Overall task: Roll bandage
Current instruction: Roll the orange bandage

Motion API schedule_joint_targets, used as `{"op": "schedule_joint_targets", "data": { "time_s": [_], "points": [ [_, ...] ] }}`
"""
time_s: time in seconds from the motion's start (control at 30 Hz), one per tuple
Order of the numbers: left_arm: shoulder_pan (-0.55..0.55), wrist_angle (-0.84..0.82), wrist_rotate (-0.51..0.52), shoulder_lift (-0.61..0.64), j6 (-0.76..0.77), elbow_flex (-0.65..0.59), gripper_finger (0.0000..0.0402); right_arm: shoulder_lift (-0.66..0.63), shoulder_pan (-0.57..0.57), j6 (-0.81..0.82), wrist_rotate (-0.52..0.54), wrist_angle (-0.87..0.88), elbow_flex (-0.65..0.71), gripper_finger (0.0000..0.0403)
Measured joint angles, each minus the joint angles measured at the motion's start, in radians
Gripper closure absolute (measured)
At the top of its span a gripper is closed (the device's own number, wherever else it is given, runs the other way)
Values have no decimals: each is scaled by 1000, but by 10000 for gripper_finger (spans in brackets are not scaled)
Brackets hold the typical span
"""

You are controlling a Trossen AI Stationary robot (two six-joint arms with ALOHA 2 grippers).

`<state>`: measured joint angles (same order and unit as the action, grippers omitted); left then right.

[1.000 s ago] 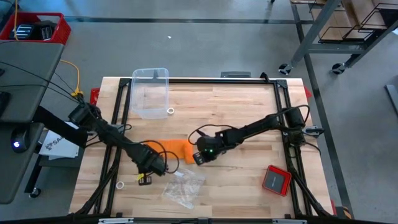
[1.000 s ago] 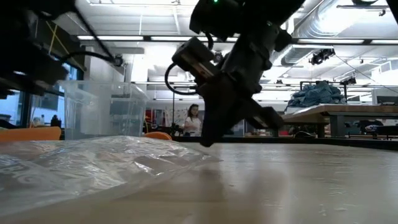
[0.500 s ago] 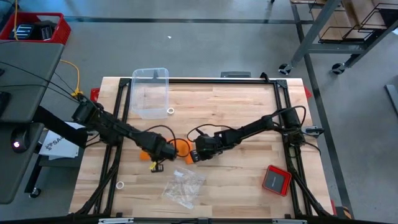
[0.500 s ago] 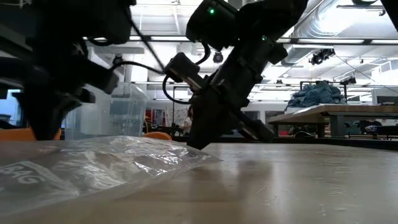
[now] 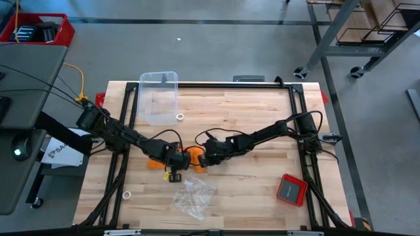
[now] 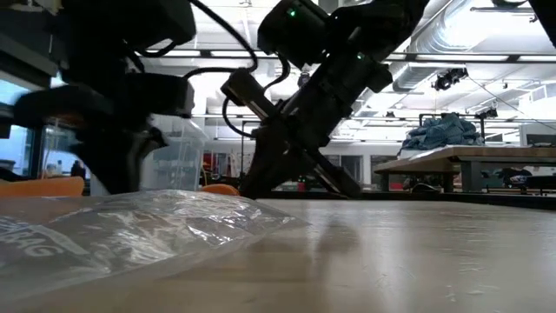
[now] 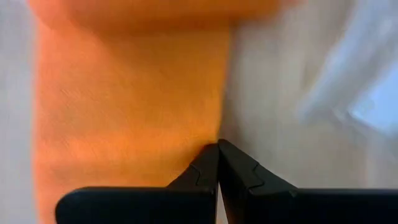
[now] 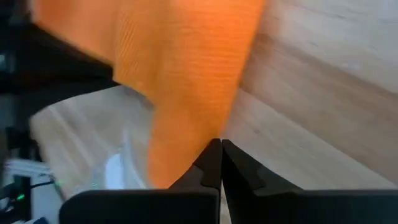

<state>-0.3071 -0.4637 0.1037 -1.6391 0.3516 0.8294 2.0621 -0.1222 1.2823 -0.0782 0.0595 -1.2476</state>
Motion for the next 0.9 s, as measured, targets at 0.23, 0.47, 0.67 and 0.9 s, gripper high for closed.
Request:
{"op": "schedule_joint_targets", "data": {
  "time_s": [0.23,0.47,0.67,0.9],
  "points": [
    [15,48,-33,-19,-29,3,401,0,10,-4,-4,-4,0,403],
    [15,-138,-31,22,48,21,401,0,11,-7,-12,12,0,403],
    [12,-224,-43,49,64,21,401,0,10,1,-34,39,0,403],
    [34,36,-35,14,-51,21,401,0,4,1,-40,49,0,403]
  ]
}}
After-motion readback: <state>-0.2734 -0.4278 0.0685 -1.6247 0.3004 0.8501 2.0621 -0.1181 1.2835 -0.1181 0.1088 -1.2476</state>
